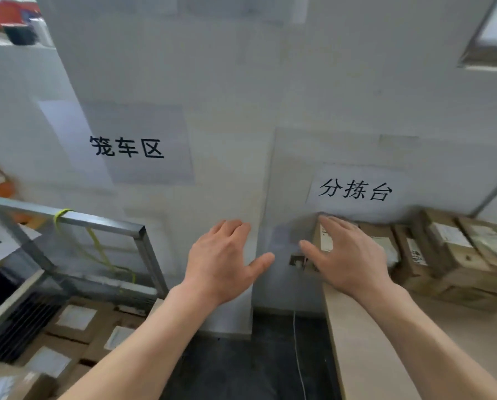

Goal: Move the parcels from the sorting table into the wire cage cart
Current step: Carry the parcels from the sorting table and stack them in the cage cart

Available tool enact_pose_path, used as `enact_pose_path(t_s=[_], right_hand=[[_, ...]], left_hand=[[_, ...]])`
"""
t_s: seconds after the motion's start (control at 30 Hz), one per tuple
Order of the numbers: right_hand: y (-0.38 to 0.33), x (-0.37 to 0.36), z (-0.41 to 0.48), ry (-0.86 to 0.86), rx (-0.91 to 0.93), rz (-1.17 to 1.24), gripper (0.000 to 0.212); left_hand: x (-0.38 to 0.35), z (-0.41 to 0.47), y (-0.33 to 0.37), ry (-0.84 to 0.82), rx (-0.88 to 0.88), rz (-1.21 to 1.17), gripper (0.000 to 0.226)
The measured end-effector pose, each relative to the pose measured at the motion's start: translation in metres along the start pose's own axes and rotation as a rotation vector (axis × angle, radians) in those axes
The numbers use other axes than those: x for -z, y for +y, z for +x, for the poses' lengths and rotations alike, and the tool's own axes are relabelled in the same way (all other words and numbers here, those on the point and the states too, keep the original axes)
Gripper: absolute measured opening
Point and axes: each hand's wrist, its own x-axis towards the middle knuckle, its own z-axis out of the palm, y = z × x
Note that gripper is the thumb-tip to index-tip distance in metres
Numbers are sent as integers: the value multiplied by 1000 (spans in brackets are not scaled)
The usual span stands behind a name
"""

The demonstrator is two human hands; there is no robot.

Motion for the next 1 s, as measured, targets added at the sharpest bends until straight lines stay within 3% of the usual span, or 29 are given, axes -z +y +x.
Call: enact_pose_path(t_s=[0.1,0.2,0.33,0.5,1.0], right_hand=[[19,0,0,-5,-68,-19,70],[37,1,5,-5,-145,-46,64],[59,4,17,18,-246,-90,57],[84,3,35,57,-384,-99,72],[143,-37,48,-1,-647,-91,72]], left_hand=[[-14,17,13,-6,-54,-47,84],[-30,38,22,16,-132,-73,73],[-47,80,35,-111,-182,-119,87],[-69,130,43,-174,-287,-149,81],[-138,194,69,-345,-381,-216,77]])
